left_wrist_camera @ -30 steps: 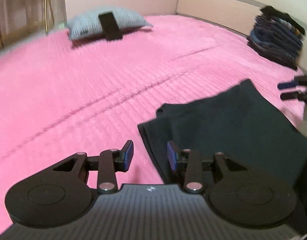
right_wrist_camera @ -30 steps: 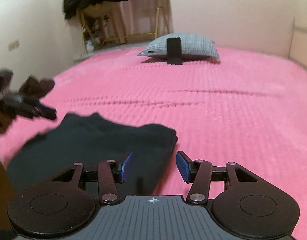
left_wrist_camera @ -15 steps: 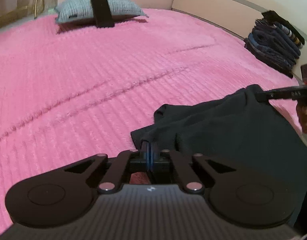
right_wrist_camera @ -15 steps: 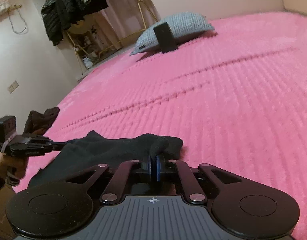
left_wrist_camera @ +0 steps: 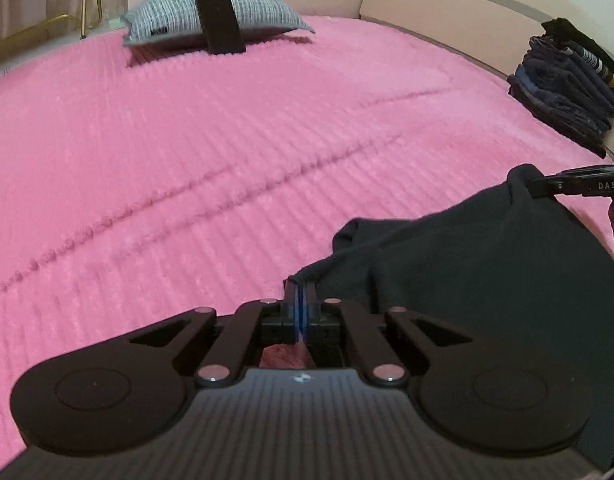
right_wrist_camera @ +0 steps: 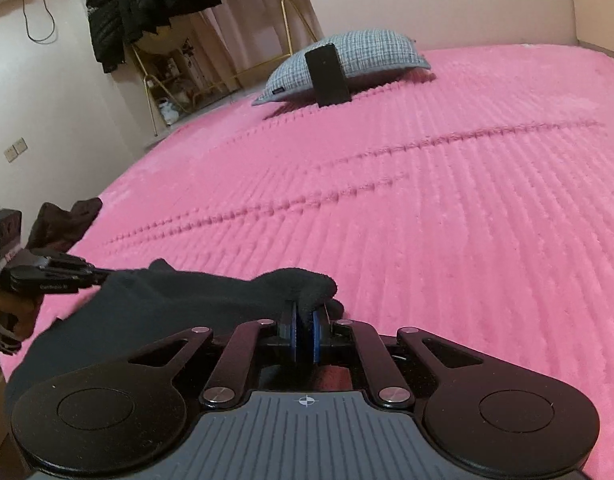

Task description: Fold clothes

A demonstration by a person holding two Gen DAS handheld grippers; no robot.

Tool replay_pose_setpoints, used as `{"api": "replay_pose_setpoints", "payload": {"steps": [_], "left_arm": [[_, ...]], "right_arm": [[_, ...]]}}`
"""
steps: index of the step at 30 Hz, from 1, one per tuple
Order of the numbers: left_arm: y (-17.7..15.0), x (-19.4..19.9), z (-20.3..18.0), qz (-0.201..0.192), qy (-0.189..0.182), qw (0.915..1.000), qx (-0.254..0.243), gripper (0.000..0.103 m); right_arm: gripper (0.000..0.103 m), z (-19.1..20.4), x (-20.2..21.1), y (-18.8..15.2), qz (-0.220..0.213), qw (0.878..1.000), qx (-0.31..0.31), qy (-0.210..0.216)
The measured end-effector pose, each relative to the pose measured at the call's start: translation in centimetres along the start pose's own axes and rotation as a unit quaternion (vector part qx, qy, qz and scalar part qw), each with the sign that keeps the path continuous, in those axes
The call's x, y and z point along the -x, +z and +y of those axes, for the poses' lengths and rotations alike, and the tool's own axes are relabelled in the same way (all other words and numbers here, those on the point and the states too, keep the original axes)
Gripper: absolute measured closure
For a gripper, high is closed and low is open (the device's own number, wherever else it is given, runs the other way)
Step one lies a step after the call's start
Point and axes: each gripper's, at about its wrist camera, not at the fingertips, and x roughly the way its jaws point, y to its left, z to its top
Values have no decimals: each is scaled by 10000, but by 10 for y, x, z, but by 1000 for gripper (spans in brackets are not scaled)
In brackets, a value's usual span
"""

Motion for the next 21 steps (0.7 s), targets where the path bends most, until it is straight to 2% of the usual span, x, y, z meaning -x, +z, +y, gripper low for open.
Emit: {"api": "replay_pose_setpoints", "payload": {"steps": [1,2,3,4,7,9,11,14,15,17,18,19,21], "left_arm": [[0,1,0,-12,20,10000,8,101],[1,5,1,-3,72,10000,7,98],[1,9,1,6,124,9999,6,97],[2,13,2,13,182,9998,2,92],[1,31,3,14,525,9986,-48,92],[2,46,0,-53,560,9984,-20,92],[4,57,-8,-120,445,9989,-68,92],[8,54,-33,-100,40,9996,-277,92],[9,50,-42,-75,-104,9993,-351,91],[11,31,-57,89,-235,9983,-532,90],[10,18,-62,233,-206,9976,-625,89],[9,5,-65,362,-179,9967,-710,90],[10,-7,-62,360,-150,9963,-761,90]], "right_arm": [[97,1,4,-1,7,10000,4,-53],[91,4,9,-1,-9,9999,45,-126],[68,9,16,-2,-59,9996,138,-226],[49,14,22,-2,-109,9991,231,-326],[49,31,43,-4,-267,9965,533,-590],[49,50,52,-6,-328,9950,788,-515],[49,69,50,-7,-264,9943,983,-307],[49,87,27,-7,1,9928,1200,-42],[49,83,14,-6,131,9929,1182,-81],[58,76,-12,-4,392,9925,1143,-157],[66,72,-25,-3,522,9921,1124,-195],[66,64,-35,-1,557,9933,997,-193],[66,39,-39,7,393,9979,498,-85]]}}
